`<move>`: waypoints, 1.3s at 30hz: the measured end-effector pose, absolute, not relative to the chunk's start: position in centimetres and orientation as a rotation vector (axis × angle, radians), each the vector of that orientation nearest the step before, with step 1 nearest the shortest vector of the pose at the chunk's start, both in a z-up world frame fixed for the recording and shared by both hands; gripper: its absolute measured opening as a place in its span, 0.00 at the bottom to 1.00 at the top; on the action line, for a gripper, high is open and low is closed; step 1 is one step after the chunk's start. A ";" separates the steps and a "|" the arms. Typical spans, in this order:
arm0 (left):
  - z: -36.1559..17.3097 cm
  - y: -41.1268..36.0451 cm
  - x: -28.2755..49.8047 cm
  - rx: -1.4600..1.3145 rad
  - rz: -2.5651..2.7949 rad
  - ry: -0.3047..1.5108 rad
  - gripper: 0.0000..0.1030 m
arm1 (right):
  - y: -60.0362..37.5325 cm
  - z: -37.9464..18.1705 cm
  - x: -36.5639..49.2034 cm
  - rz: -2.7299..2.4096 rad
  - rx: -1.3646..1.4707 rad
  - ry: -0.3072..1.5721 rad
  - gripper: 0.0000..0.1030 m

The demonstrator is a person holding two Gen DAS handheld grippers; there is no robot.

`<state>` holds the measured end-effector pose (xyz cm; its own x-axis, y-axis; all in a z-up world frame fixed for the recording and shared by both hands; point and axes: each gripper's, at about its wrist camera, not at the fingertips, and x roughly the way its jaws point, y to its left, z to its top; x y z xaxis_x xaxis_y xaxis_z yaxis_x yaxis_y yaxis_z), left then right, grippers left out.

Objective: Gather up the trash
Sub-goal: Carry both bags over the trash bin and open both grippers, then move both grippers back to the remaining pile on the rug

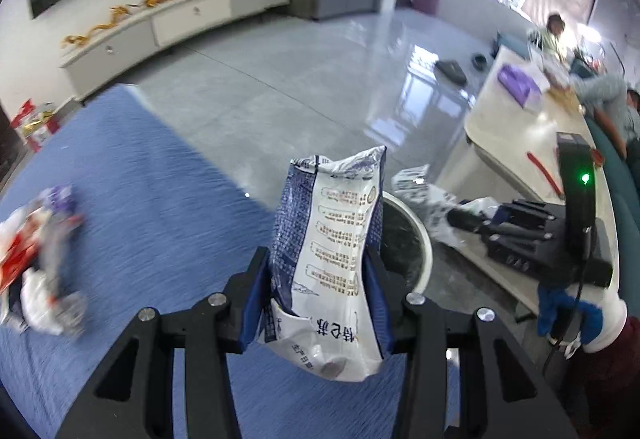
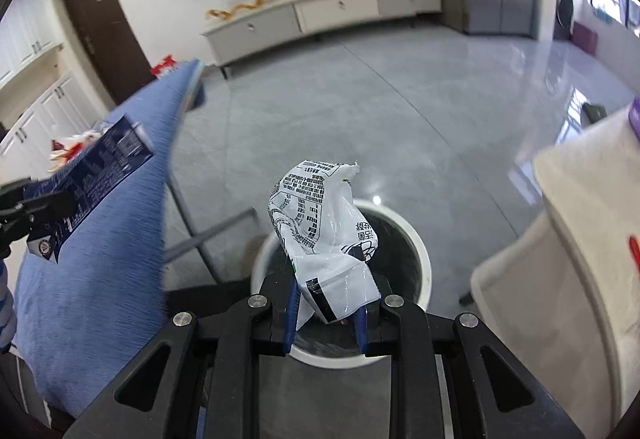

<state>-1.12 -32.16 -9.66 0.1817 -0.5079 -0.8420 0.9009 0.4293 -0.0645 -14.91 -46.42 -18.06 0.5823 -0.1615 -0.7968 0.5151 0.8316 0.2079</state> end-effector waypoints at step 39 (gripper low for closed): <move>-8.4 -32.0 -0.7 0.386 -0.953 0.836 0.57 | -47.8 -16.0 -15.0 -0.469 0.423 0.799 0.45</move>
